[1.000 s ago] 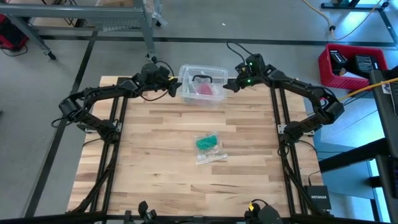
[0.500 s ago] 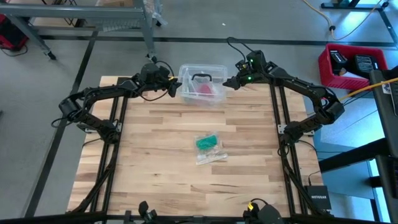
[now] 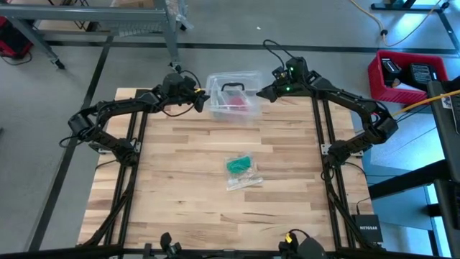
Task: Roll bandage
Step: Open the transparent container
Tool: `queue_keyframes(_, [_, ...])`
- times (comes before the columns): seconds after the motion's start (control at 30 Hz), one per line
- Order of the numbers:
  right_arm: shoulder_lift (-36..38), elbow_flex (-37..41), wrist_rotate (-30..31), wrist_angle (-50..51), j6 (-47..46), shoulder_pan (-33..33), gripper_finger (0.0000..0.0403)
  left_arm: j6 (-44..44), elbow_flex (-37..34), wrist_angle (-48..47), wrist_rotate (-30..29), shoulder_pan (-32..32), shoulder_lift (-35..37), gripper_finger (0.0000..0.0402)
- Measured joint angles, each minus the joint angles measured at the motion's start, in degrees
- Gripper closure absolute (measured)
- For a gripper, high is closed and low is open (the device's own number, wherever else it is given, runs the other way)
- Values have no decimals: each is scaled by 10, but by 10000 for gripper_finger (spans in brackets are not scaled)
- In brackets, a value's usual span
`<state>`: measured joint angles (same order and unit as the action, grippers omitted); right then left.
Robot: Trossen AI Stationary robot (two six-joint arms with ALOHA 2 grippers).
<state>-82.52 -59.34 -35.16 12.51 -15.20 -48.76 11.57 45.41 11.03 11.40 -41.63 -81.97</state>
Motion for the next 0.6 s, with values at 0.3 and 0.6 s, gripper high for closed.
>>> queue_keyframes(0.3, [0, 1, -60, -29, 15, 40, 141, -12, 0, 2, 4, 8, 0, 219])
queue_keyframes(0.6, [0, 1, 2, -21, 14, 53, 240, -15, 0, 8, 1, 13, 0, 219])
